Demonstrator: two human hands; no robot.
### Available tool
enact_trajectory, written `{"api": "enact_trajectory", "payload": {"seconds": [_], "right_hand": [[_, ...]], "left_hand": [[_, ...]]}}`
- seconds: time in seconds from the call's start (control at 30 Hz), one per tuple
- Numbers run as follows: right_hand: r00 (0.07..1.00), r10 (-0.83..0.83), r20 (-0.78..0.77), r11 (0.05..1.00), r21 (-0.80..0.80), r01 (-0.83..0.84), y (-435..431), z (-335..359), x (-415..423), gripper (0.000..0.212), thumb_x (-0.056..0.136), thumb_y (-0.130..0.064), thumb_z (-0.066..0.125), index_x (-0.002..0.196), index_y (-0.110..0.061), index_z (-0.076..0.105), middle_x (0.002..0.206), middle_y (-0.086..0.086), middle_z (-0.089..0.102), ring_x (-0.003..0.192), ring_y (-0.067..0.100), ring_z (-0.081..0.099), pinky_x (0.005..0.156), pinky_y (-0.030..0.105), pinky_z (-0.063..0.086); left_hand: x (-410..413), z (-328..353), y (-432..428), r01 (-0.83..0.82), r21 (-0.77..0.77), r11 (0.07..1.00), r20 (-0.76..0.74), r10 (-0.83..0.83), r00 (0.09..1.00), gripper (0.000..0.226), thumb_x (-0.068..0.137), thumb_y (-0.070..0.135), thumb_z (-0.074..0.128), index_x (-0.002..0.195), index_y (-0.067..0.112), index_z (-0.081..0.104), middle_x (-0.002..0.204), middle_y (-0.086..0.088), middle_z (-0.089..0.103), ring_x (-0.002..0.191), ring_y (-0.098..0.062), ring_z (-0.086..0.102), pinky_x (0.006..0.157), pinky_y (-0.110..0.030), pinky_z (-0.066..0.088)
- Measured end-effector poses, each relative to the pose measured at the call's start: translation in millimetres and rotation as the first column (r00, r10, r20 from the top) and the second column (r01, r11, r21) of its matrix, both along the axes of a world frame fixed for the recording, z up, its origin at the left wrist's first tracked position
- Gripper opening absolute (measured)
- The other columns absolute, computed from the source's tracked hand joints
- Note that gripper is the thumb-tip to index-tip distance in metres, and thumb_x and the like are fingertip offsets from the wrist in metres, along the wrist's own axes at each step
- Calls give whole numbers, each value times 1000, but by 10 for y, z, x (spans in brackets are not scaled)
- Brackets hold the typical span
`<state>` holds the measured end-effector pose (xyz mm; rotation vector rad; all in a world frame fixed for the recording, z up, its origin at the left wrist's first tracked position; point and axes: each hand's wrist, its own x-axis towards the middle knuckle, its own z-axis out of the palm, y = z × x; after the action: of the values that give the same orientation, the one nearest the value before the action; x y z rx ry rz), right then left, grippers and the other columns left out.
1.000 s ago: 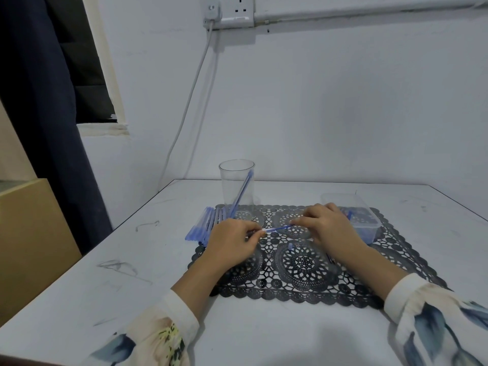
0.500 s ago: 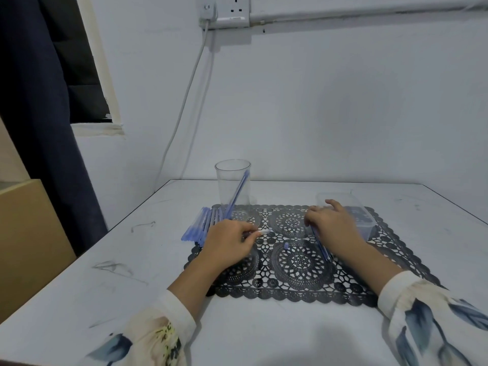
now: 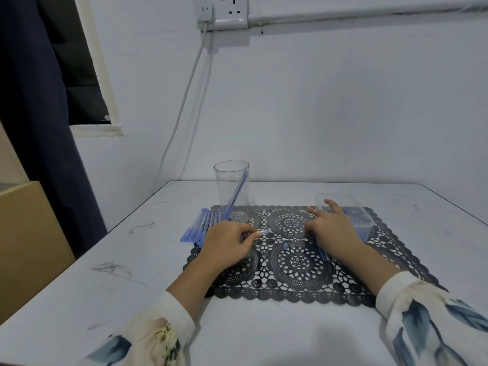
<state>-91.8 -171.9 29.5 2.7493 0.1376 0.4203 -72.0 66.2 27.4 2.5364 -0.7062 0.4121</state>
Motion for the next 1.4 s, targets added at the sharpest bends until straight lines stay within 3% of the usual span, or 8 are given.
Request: {"api": "enact_trajectory", "payload": {"seconds": [0.2, 0.3, 0.43, 0.53, 0.7, 0.8, 1.0, 1.4], "right_hand": [[999, 33, 8, 997, 73, -34, -2, -12, 5, 25, 87, -19, 56, 105, -33, 65, 141, 5, 46, 133, 12, 35, 115, 41, 5], [987, 104, 126, 971, 202, -128, -19, -47, 22, 17, 87, -21, 57, 94, -30, 70, 113, -2, 66, 118, 12, 51, 113, 39, 16], [907, 114, 405, 851, 432, -299, -4, -51, 4, 13, 74, -4, 68, 73, -16, 72, 71, 1, 69, 72, 23, 61, 77, 43, 50], [882, -5, 471, 732, 602, -318, -18, 51, 39, 16, 80, -2, 60, 81, -12, 72, 80, 3, 69, 75, 22, 60, 71, 34, 49], [930, -259, 263, 574, 816, -70, -269, 392, 172, 26, 84, -2, 48, 88, -13, 71, 84, 8, 68, 63, 19, 58, 66, 27, 47], [945, -323, 59, 615, 772, 162, -439, 480, 260, 22, 81, -3, 53, 88, -7, 73, 92, 11, 69, 84, 27, 62, 74, 29, 49], [882, -389, -267, 680, 562, 471, -400, 511, 282, 15, 74, -14, 70, 81, -2, 64, 76, 6, 62, 73, 22, 59, 58, 26, 47], [842, -448, -302, 692, 480, 540, -338, 407, 295, 32, 84, -21, 61, 111, -4, 56, 111, 10, 60, 99, 24, 57, 70, 24, 41]], "left_hand": [[-17, -2, 8, 2, 4, 1000, 2, -2, 1000, 27, 91, 39, 54, 111, 29, 67, 86, 9, 71, 56, 0, 46, 68, -21, 48], [-29, 18, -3, 0, 3, 1000, 3, 0, 1000, 27, 91, 39, 53, 111, 29, 68, 86, 9, 71, 62, -3, 50, 72, -25, 51], [-34, 22, -5, 8, -2, 1000, -11, -8, 1000, 26, 91, 39, 54, 111, 28, 68, 89, 9, 71, 71, -5, 60, 77, -27, 53], [-30, 15, -9, 13, 1, 1000, -18, -13, 1000, 27, 91, 39, 54, 111, 28, 68, 92, 9, 72, 81, -8, 64, 80, -28, 53], [-21, 12, -12, 6, 0, 1000, -14, -6, 1000, 28, 91, 40, 54, 112, 28, 68, 93, 9, 72, 78, -6, 62, 80, -29, 53], [-13, 14, -19, 10, 6, 1000, -12, -10, 1000, 28, 91, 40, 53, 112, 28, 67, 94, 10, 72, 79, -4, 62, 80, -29, 53], [-2, 21, -23, 18, 11, 1000, 7, -18, 1000, 27, 91, 39, 53, 111, 28, 68, 92, 10, 72, 74, -2, 59, 76, -24, 52], [24, 5, -23, 18, 14, 1000, 21, -18, 1000, 27, 91, 41, 53, 111, 30, 67, 92, 12, 72, 68, 1, 52, 78, -25, 52]]}}
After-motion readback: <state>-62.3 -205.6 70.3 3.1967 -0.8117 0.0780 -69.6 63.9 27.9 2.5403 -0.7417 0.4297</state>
